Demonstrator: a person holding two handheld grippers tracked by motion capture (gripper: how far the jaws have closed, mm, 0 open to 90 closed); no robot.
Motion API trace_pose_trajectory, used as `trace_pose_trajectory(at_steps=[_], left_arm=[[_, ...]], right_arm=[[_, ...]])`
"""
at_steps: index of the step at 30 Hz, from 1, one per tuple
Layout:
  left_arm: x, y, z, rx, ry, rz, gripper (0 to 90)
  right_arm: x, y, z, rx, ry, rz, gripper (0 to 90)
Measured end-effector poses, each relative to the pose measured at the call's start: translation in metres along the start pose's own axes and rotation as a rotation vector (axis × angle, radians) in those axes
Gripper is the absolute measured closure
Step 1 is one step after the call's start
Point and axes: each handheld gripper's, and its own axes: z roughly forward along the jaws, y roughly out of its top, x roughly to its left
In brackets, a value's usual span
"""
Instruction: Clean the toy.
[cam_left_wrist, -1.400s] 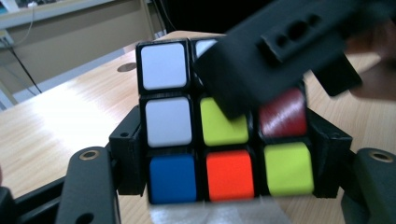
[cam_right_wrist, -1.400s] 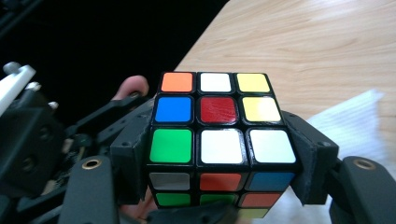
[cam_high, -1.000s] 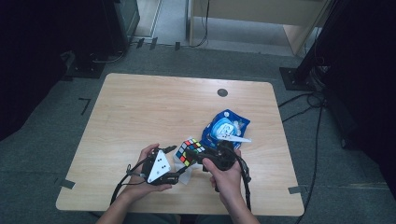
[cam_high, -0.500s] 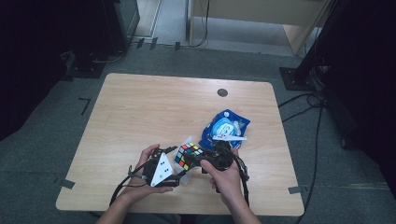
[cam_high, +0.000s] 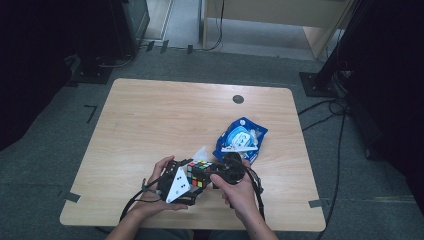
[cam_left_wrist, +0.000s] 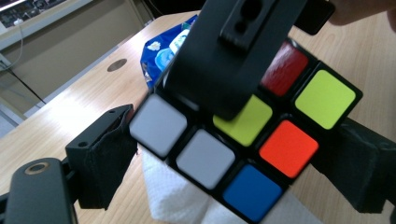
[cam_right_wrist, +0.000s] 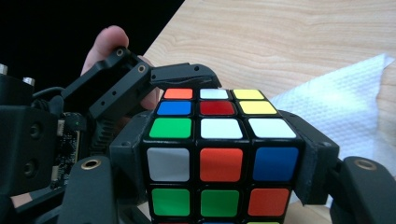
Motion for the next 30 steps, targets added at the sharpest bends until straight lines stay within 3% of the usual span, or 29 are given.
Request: trace_pose_trajectory(at_steps=[4,10,15,19,30], left_arm=[[-0.0021,0.0021,-0.0006,-0.02,-0.018,0.004,11.4],[-0.0031,0.001,-0.0009,-0.021,-0.044,0.021,18.4],[-0.002,0.0013,-0.0023,-0.032,-0.042,0.023,19.2],[-0.0027,-0.0005,-0.0013,-0.012,-0.022,0.041,21.6],[-0.0034,0.001,-0.0031,-0.025,-0.039,0.024,30.2]], right_arm=[[0.0013,-0.0011,0.0038,0.019,0.004,-0.004,34.3],[0.0016,-0.0024,0.007,0.041,-0.003,-0.007,34.3],[0.0015,-0.0017,0.0056,0.025,0.003,-0.001,34.5],[-0.0001,-0.0006,0.0026,0.016,0.012,0.005,34.5],[-0.0012,0.0004,0.0003,0.001,0.033,-0.001,34.1]])
